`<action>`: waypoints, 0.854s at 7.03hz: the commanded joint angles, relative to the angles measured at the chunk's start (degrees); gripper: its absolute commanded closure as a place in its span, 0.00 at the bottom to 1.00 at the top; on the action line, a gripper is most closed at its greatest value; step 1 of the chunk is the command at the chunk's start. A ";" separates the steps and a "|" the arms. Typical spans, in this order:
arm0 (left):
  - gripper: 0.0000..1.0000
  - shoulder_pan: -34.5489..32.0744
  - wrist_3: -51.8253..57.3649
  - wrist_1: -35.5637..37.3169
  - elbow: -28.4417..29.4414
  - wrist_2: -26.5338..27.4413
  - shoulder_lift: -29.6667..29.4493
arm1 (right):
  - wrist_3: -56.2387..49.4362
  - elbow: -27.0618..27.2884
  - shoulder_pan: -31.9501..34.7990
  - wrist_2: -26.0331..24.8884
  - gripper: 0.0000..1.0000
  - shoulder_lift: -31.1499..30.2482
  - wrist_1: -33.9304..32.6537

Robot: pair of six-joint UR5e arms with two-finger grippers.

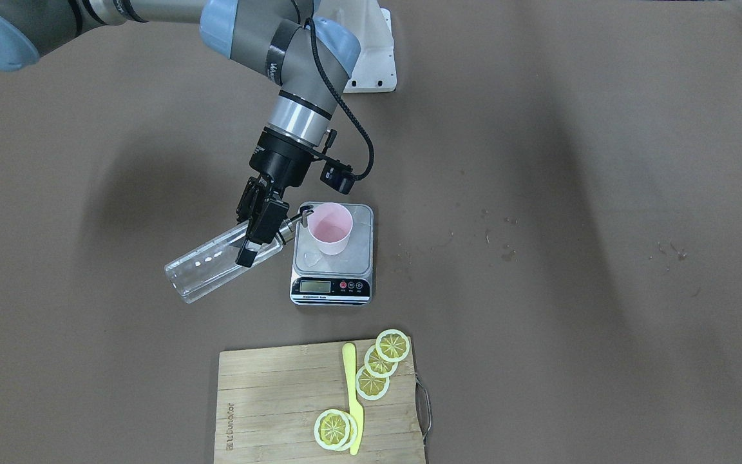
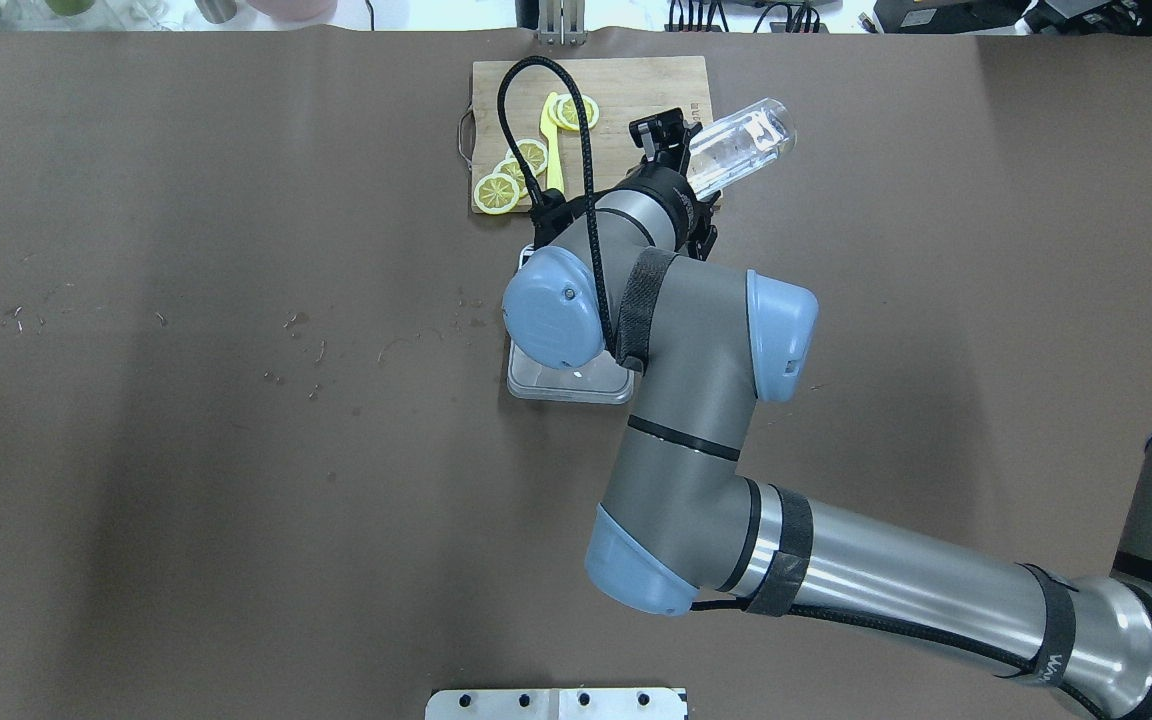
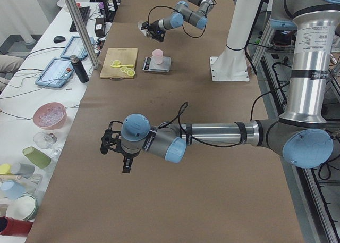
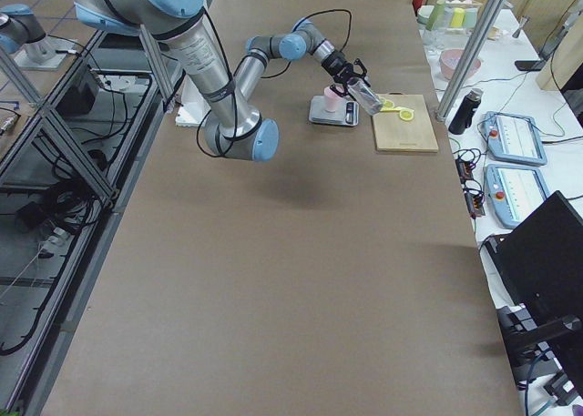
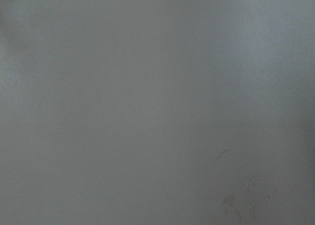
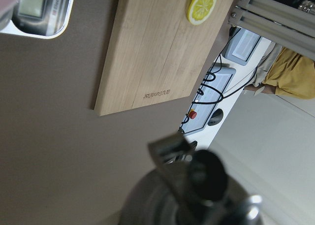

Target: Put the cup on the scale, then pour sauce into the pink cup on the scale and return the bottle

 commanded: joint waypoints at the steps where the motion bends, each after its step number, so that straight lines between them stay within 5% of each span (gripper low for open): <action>1: 0.03 0.00 0.00 0.00 0.16 0.06 -0.08 | 0.09 -0.06 -0.39 -2.10 1.00 0.06 -0.66; 6: 0.03 0.00 0.00 -0.61 0.42 0.06 0.01 | 0.26 -0.15 -1.36 -5.01 1.00 0.15 -0.84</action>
